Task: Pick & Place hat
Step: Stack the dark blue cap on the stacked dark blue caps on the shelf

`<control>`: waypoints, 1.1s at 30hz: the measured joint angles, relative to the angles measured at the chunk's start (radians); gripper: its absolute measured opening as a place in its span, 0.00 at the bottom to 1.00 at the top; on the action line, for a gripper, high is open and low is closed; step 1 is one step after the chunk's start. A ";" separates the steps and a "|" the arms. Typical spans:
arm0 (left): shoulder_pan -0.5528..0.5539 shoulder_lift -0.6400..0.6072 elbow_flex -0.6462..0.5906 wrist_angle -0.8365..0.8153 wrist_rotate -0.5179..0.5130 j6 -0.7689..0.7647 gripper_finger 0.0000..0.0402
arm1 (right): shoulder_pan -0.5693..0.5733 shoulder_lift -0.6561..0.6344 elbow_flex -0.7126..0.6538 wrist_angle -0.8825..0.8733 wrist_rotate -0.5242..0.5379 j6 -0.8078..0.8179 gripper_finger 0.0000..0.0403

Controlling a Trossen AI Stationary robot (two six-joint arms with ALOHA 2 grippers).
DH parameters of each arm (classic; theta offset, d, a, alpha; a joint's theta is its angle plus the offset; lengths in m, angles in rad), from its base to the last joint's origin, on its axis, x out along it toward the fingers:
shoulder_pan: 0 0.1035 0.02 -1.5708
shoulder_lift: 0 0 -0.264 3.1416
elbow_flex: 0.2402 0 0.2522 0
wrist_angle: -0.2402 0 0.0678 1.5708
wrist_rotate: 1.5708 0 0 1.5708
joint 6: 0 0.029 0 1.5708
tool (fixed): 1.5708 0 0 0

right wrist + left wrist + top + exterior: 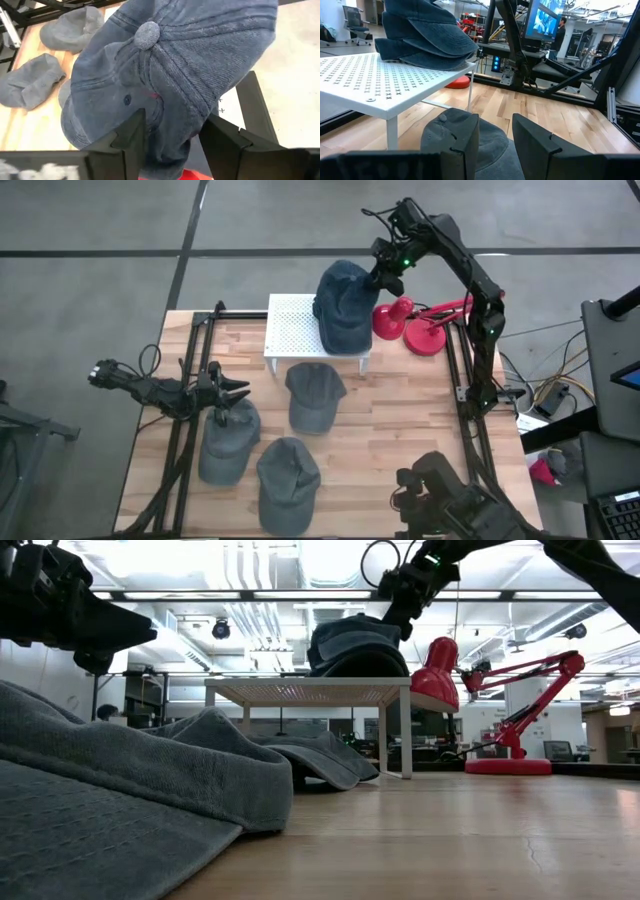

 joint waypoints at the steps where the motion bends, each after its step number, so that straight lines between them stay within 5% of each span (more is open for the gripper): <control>1: 0.000 0.000 0.000 0.000 0.000 0.000 0.30 | 0.000 -0.003 0.000 0.000 0.021 0.008 0.44; 6: 0.000 0.000 0.000 0.000 0.000 0.000 0.30 | 0.000 -0.023 0.000 0.000 0.117 0.016 0.47; 33: 0.000 0.000 0.000 0.003 0.000 0.000 0.30 | 0.007 -0.080 -0.041 0.088 0.137 0.018 0.31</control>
